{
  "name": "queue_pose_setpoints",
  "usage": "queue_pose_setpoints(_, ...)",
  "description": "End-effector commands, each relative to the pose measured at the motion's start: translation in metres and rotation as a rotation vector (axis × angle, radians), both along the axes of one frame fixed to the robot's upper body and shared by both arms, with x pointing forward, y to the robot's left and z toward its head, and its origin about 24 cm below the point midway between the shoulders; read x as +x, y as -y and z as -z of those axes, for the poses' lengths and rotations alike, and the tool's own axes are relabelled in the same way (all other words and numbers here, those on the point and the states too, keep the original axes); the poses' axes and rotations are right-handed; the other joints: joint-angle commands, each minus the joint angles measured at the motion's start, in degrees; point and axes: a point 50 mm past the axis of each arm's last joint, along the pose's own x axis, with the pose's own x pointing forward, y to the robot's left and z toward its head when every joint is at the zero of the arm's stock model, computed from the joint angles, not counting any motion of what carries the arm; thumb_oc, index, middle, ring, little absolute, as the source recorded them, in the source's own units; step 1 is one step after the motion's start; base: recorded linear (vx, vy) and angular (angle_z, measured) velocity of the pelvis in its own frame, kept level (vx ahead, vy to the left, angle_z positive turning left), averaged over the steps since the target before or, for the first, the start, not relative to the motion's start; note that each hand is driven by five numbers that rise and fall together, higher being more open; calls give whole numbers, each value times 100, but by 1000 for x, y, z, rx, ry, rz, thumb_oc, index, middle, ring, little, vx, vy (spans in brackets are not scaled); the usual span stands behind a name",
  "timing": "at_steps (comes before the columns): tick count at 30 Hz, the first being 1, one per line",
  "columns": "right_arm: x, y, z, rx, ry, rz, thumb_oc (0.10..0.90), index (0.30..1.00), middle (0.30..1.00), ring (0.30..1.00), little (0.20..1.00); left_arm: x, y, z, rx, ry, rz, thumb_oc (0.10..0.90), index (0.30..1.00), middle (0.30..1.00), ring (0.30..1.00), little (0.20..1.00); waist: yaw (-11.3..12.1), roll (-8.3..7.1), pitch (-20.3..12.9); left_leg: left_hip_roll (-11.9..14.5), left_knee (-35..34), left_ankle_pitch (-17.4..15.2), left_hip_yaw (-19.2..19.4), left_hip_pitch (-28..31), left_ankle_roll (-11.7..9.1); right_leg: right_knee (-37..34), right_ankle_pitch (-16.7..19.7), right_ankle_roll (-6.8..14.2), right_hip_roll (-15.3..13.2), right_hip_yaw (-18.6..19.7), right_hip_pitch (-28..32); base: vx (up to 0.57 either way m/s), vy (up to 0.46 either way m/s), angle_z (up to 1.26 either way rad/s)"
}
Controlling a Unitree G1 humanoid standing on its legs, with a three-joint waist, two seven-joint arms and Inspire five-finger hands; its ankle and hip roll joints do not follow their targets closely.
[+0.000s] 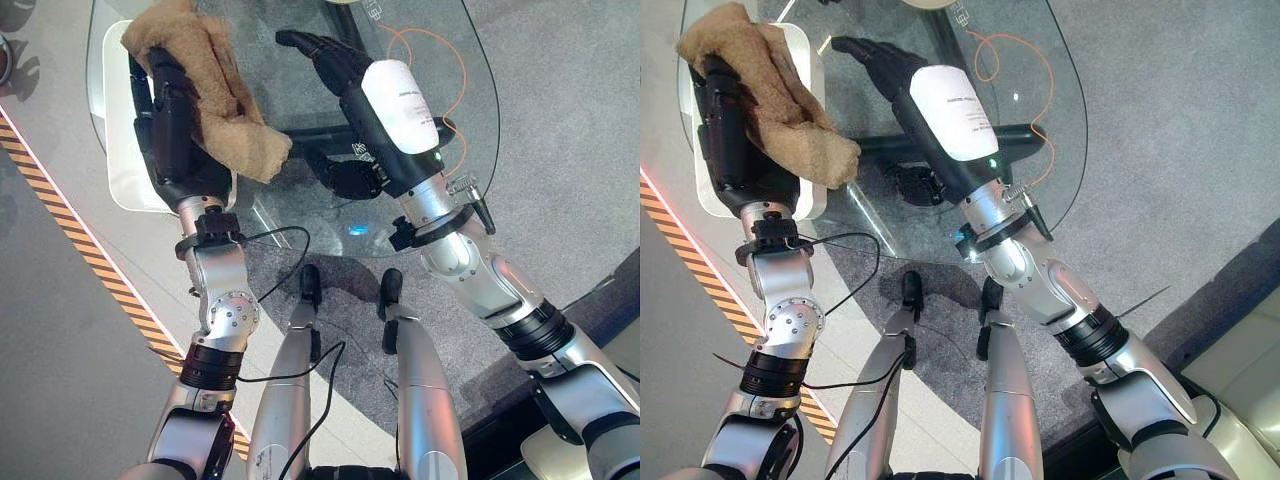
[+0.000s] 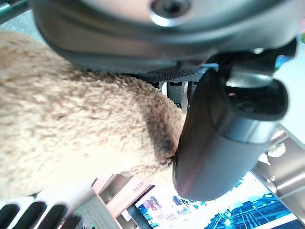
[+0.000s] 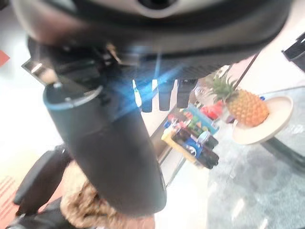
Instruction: Wipe the table with a cloth and put it in the basket.
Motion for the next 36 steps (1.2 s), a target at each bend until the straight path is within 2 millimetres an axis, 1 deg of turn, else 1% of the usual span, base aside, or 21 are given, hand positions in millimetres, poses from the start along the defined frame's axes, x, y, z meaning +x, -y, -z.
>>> queue_pose_setpoints(1,-18,7,-45,176,261,-17,800,900,900,900,900,-36,-15,-76,43,431,-179,100,300,300,300,200,62,-92,-168,-437,168,-502,278,181,86,-425,-174,87,326,-284,347,0,0,0)
queue_pose_setpoints(4,-12,18,-42,221,260,39,800,900,900,900,900,-35,-20,-76,45,421,-217,100,300,300,300,200,38,-81,-168,-427,183,-511,289,169,86,-403,-171,91,323,-266,319,0,0,0)
queue_pose_setpoints(5,-8,24,-40,249,253,75,800,900,900,900,900,-35,-23,-75,43,414,-240,100,300,300,300,200,16,-78,-168,-424,197,-520,291,163,85,-396,-173,92,321,-253,311,0,0,0)
queue_pose_setpoints(9,5,45,-25,317,228,180,800,900,900,900,900,-33,-33,-71,14,382,-299,100,300,300,300,200,-34,-64,-168,-407,177,-528,316,175,85,-401,-187,88,321,-215,311,-1,36,-7)
queue_pose_setpoints(10,8,53,-20,338,219,219,800,900,900,900,900,-32,-37,-69,6,367,-325,100,300,300,300,200,-54,-64,-168,-405,193,-581,319,205,80,-376,-242,91,319,-200,334,-7,26,-9)
queue_pose_setpoints(11,9,55,-19,344,218,231,800,900,900,900,900,-32,-38,-69,2,365,-333,100,300,300,300,200,-56,-60,-168,-402,179,-535,322,176,84,-398,-191,86,321,-201,308,17,24,-7)
queue_pose_setpoints(12,12,61,-14,358,209,263,800,900,900,900,900,-31,-42,-67,-6,352,-348,100,300,300,300,200,-68,-58,-168,-406,187,-589,324,217,81,-372,-250,92,314,-195,339,0,0,0)
queue_pose_setpoints(14,15,68,-10,375,205,302,800,900,900,900,900,-30,-45,-66,-10,338,-376,100,300,300,300,200,-78,-52,-168,-398,169,-540,331,192,87,-398,-195,85,316,-192,314,0,16,-1)
queue_pose_setpoints(15,19,76,-3,399,190,345,800,900,900,900,900,-30,-49,-64,-7,317,-411,100,300,300,300,200,-93,-49,-168,-390,188,-598,328,221,83,-361,-257,92,313,-176,336,0,0,0)
queue_pose_setpoints(19,25,94,5,461,158,416,800,900,900,900,900,-27,-57,-62,-24,285,-459,100,300,300,300,200,-118,-40,-168,-376,192,-608,339,222,82,-347,-274,87,315,-156,328,6,16,-1)
queue_pose_setpoints(20,27,104,9,493,139,454,800,900,900,900,900,-26,-62,-61,-31,275,-484,100,300,300,300,200,-134,-33,-168,-368,199,-619,341,219,80,-335,-284,88,317,-143,316,-3,33,-1)
queue_pose_setpoints(22,29,113,14,521,128,496,800,900,900,900,900,-24,-66,-59,-37,261,-507,100,300,300,300,200,-141,-20,-168,-364,192,-619,343,215,78,-329,-293,81,327,-134,307,-1,18,-1)
queue_pose_setpoints(24,32,123,19,550,110,542,800,900,900,900,900,-23,-70,-60,-36,245,-531,100,300,300,300,200,-152,-16,-168,-356,208,-626,344,200,76,-319,-299,80,328,-124,293,0,0,0)
queue_pose_setpoints(25,33,127,21,578,97,554,800,900,900,900,900,-23,-72,-62,-37,241,-540,100,300,300,300,200,-153,-9,-168,-347,197,-574,346,150,80,-340,-243,72,334,-122,249,0,0,0)
queue_pose_setpoints(27,36,136,30,625,65,602,800,900,900,900,900,-20,-75,-62,-38,219,-570,100,300,300,300,200,-171,-1,-168,-343,219,-638,348,166,75,-310,-312,73,336,-96,259,-2,37,-3)
queue_pose_setpoints(30,38,144,38,662,38,636,800,900,900,900,900,-18,-79,-62,-32,202,-604,100,300,300,300,200,-185,-2,-168,-332,215,-648,358,165,77,-311,-320,66,344,-83,256,-2,10,-1)
queue_pose_setpoints(33,41,157,52,692,-4,701,800,900,900,900,900,-14,-85,-67,-20,170,-661,100,300,300,300,200,-207,4,-168,-315,219,-649,375,151,75,-315,-318,64,353,-66,240,-9,34,-6)
queue_pose_setpoints(36,44,173,68,730,-67,770,800,900,900,900,900,-9,-93,-78,10,140,-730,100,300,300,300,200,-227,13,-168,-283,240,-657,402,113,69,-319,-318,52,354,-54,206,-17,28,-10)
